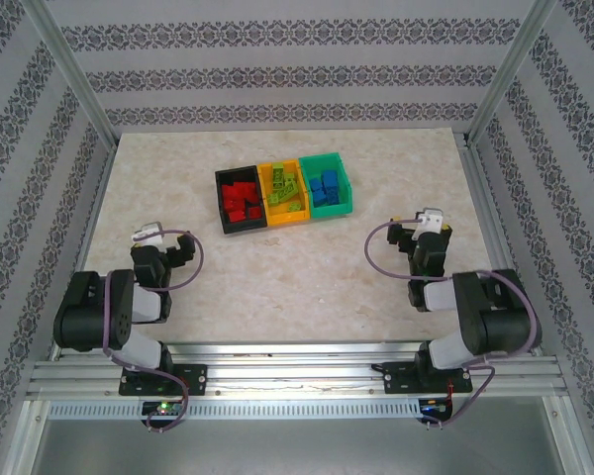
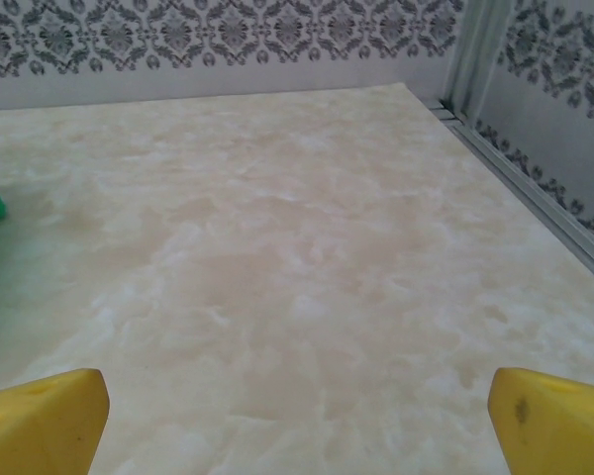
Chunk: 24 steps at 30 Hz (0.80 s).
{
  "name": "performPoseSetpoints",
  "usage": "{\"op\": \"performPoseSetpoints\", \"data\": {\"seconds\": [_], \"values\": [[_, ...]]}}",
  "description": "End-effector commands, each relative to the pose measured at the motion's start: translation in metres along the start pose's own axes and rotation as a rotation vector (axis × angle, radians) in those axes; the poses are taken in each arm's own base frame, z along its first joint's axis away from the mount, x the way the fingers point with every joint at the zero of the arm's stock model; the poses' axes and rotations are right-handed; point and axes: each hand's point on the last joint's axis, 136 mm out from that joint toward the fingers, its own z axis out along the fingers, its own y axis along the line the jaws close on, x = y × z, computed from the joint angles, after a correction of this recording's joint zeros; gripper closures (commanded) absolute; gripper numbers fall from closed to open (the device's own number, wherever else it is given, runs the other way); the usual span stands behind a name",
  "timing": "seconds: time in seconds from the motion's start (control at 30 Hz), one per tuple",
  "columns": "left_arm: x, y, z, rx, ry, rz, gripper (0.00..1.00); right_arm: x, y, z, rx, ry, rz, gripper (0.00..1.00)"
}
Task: Sort the legos into containers by color
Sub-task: Reset both arms
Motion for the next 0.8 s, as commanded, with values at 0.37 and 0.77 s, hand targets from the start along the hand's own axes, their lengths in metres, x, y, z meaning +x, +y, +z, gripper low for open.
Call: {"op": "performPoseSetpoints", "data": {"seconds": [0.37, 0.77], "values": [[-0.025, -0.027, 0.007, 0.156, -0.116, 0.057, 0.01, -0.01, 0.019, 0.014, -0.085, 0.01, -0.045, 0.02], [-0.025, -0.027, 0.006, 0.156, -0.126, 0.055, 0.01, -0.01, 0.022, 0.014, -0.105, 0.01, -0.051, 0.02]]}}
